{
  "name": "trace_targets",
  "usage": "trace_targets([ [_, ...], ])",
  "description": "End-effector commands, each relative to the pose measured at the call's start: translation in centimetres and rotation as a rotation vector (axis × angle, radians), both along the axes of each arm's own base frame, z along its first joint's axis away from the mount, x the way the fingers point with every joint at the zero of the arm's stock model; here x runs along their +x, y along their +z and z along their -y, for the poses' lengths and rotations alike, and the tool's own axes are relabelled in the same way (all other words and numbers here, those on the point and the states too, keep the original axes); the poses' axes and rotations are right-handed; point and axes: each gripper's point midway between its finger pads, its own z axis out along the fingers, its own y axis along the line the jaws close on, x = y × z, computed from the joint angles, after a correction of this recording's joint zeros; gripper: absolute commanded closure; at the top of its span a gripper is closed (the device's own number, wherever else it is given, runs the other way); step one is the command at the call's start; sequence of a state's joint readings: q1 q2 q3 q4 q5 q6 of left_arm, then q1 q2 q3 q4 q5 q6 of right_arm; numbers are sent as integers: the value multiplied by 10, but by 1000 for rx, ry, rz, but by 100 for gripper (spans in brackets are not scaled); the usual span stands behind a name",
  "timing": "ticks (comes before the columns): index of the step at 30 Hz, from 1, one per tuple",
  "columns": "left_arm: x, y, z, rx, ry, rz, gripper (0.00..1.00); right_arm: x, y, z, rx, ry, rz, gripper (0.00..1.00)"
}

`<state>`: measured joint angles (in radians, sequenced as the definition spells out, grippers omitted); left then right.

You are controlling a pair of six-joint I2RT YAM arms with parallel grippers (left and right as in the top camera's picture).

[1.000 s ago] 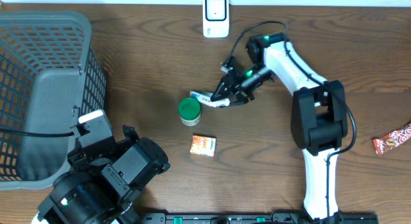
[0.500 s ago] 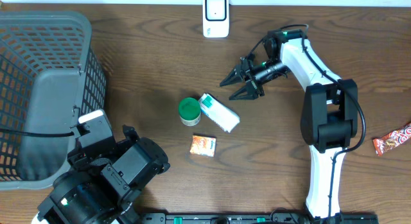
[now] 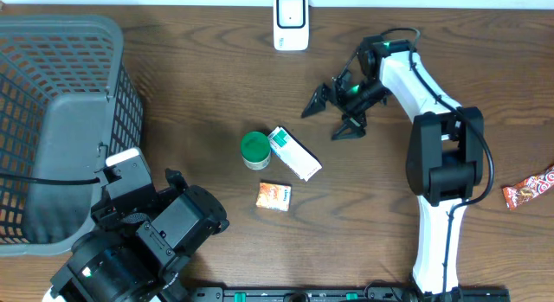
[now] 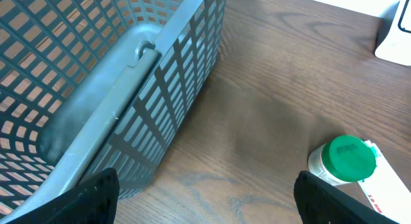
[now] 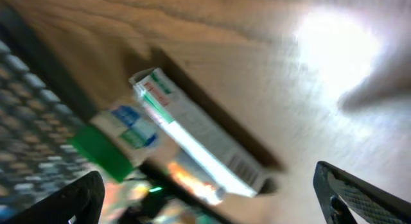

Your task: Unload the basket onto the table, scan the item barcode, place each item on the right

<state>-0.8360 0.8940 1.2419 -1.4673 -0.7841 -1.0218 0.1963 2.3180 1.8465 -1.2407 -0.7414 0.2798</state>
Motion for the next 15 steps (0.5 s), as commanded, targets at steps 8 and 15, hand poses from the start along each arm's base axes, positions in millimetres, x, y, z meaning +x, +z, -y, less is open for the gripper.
trace_targets([
  [8,0,0,-2,3,10,5,15,-36,-17,-36,70,438,258,1],
  [15,0,0,-2,3,11,5,15,-63,-39,-31,103,540,250,6],
])
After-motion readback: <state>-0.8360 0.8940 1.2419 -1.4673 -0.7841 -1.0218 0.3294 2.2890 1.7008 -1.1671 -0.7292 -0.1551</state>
